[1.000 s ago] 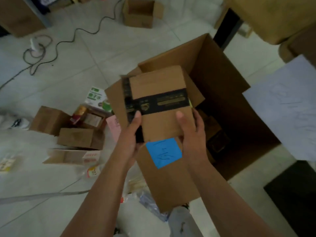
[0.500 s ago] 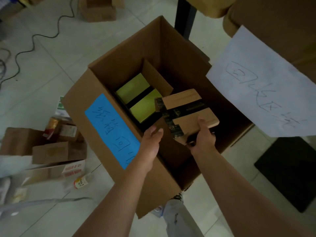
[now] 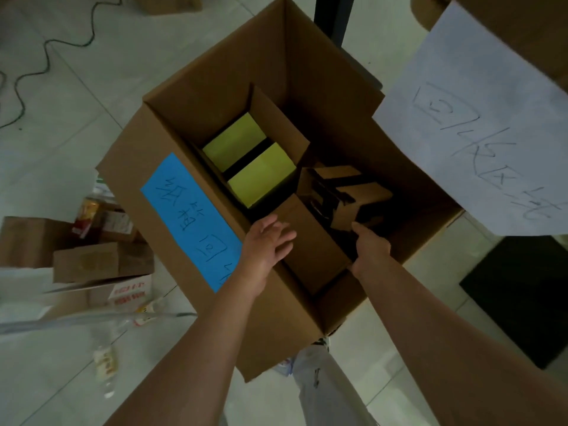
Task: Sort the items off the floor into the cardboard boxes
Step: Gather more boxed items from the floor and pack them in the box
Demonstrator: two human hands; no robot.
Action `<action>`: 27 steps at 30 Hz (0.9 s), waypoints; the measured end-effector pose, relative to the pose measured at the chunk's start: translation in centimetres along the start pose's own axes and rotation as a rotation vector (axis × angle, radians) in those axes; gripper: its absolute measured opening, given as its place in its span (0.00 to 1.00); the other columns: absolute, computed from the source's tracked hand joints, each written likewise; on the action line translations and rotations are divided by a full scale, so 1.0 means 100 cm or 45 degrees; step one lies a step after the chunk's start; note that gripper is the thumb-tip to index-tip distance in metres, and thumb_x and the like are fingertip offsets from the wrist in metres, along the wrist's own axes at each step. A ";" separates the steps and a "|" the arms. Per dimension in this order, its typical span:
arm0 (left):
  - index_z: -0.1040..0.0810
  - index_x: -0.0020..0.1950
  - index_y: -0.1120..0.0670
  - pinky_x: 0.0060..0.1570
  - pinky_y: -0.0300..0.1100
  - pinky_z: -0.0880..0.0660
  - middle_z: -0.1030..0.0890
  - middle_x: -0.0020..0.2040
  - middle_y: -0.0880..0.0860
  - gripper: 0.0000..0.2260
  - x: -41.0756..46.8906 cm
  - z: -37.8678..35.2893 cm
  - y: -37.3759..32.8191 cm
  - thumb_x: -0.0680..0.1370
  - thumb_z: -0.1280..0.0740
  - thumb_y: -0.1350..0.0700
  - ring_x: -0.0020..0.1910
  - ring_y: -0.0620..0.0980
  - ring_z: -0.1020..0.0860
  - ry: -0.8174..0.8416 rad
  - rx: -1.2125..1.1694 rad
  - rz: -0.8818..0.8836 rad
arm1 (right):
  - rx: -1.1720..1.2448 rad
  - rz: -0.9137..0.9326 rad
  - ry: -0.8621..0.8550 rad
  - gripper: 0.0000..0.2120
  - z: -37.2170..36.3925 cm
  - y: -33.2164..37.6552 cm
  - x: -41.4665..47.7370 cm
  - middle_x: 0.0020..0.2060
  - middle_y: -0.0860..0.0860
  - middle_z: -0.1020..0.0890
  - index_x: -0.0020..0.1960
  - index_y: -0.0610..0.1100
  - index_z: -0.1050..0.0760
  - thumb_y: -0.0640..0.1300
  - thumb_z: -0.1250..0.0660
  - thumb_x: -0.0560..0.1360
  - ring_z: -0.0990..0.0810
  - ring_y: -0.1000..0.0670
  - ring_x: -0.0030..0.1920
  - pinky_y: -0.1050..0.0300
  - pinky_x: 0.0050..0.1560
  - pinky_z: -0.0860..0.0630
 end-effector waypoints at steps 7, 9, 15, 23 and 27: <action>0.33 0.71 0.53 0.61 0.48 0.24 0.22 0.63 0.53 0.16 -0.012 0.007 -0.005 0.83 0.42 0.57 0.58 0.49 0.20 0.156 -0.157 0.014 | -0.041 0.277 -0.039 0.23 -0.019 -0.002 -0.036 0.63 0.39 0.22 0.70 0.38 0.31 0.41 0.32 0.76 0.22 0.39 0.61 0.46 0.60 0.25; 0.32 0.70 0.52 0.62 0.47 0.25 0.22 0.63 0.52 0.15 -0.019 0.020 -0.013 0.83 0.42 0.56 0.58 0.49 0.20 0.188 -0.195 -0.031 | 0.038 0.360 -0.097 0.24 -0.028 -0.008 -0.060 0.58 0.45 0.20 0.71 0.46 0.31 0.41 0.32 0.76 0.20 0.44 0.56 0.47 0.57 0.21; 0.29 0.66 0.54 0.56 0.42 0.28 0.21 0.63 0.53 0.13 -0.045 0.128 -0.025 0.82 0.41 0.58 0.54 0.46 0.21 -0.018 -0.253 -0.128 | 0.109 0.629 0.213 0.15 -0.102 -0.031 -0.130 0.51 0.47 0.17 0.64 0.47 0.26 0.38 0.35 0.78 0.15 0.53 0.48 0.59 0.48 0.20; 0.26 0.53 0.59 0.36 0.37 0.33 0.25 0.52 0.59 0.06 -0.083 0.312 0.003 0.80 0.41 0.65 0.40 0.49 0.26 -0.359 -0.477 -0.087 | -0.241 0.838 0.702 0.09 -0.225 -0.101 -0.212 0.38 0.50 0.15 0.52 0.47 0.23 0.35 0.36 0.79 0.16 0.51 0.41 0.62 0.41 0.21; 0.26 0.58 0.57 0.43 0.40 0.32 0.21 0.53 0.56 0.09 -0.083 0.356 0.042 0.80 0.41 0.63 0.45 0.51 0.24 -0.399 -0.381 -0.013 | -0.839 0.628 0.881 0.07 -0.277 -0.192 -0.197 0.45 0.47 0.16 0.55 0.46 0.24 0.38 0.36 0.80 0.17 0.50 0.42 0.56 0.43 0.21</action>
Point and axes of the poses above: each hand's wrist, its own x-axis towards the middle knuckle, its own z-axis out of the back of the hand, y = z × x, the point moved 10 cm from there along x, towards the middle knuckle
